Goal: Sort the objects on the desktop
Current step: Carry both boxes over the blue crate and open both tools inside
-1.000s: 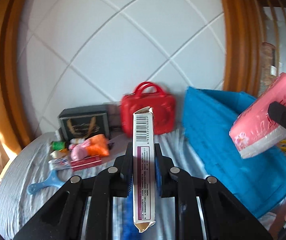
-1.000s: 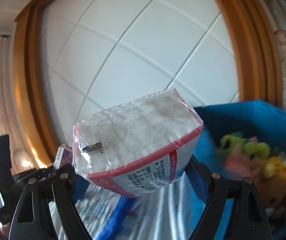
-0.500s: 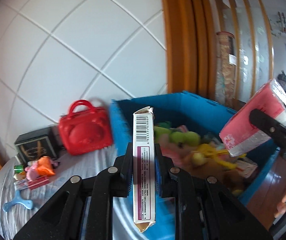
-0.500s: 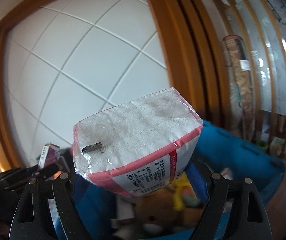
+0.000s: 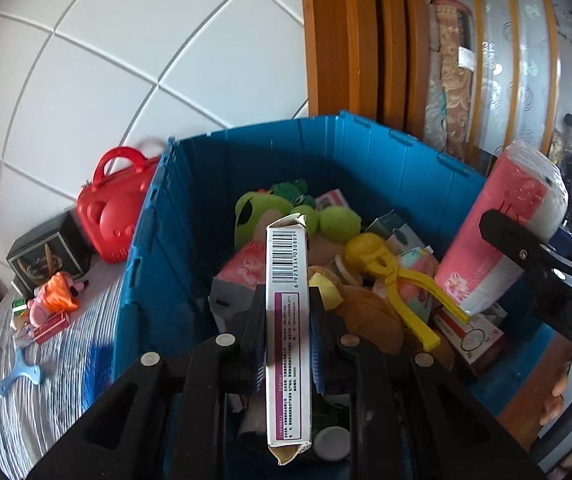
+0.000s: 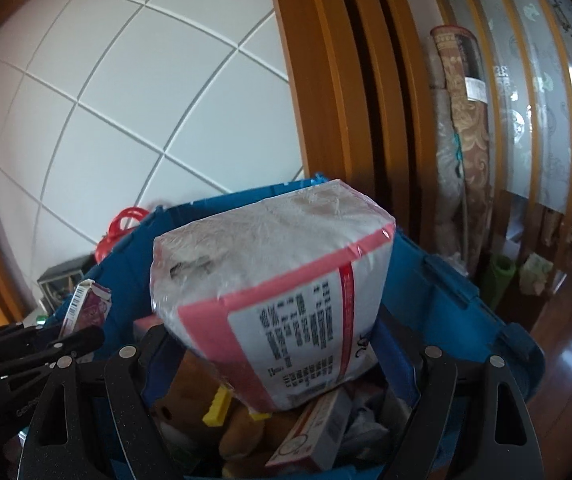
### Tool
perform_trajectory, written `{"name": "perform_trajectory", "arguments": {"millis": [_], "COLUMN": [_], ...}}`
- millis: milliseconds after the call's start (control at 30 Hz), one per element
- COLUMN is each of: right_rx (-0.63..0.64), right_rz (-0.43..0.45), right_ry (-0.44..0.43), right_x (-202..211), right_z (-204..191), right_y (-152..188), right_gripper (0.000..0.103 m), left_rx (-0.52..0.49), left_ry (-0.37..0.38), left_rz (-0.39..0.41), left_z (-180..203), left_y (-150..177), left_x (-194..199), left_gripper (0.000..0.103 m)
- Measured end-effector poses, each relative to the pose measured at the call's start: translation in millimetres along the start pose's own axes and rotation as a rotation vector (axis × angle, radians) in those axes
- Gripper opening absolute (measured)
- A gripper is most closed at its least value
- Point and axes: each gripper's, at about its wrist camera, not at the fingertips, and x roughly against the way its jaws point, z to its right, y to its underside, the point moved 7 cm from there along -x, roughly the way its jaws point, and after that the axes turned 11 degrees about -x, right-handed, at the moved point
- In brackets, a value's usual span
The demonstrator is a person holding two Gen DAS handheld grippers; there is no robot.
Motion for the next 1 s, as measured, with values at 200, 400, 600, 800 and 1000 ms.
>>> {"name": "perform_trajectory", "arguments": {"millis": [200, 400, 600, 800, 1000], "right_rx": [0.029, 0.037, 0.042, 0.039, 0.061], "right_rz": [-0.069, -0.054, -0.044, -0.011, 0.028], "right_ry": [0.0, 0.001, -0.001, 0.005, 0.032], "right_x": [-28, -26, -17, -2, 15], "right_z": [1, 6, 8, 12, 14], "right_y": [7, 5, 4, -1, -5], "right_gripper": [0.086, 0.102, 0.103, 0.103, 0.103], "left_rx": [0.022, 0.028, 0.041, 0.05, 0.07], "left_ry": [-0.033, -0.051, -0.062, -0.056, -0.036], "left_rz": [-0.028, -0.054, -0.024, -0.003, 0.011], "left_z": [-3, -5, -7, -9, -12], "left_y": [2, 5, 4, 5, 8], "left_x": [-9, -11, -5, -1, 5], "left_gripper": [0.018, 0.02, 0.053, 0.061, 0.062]}}
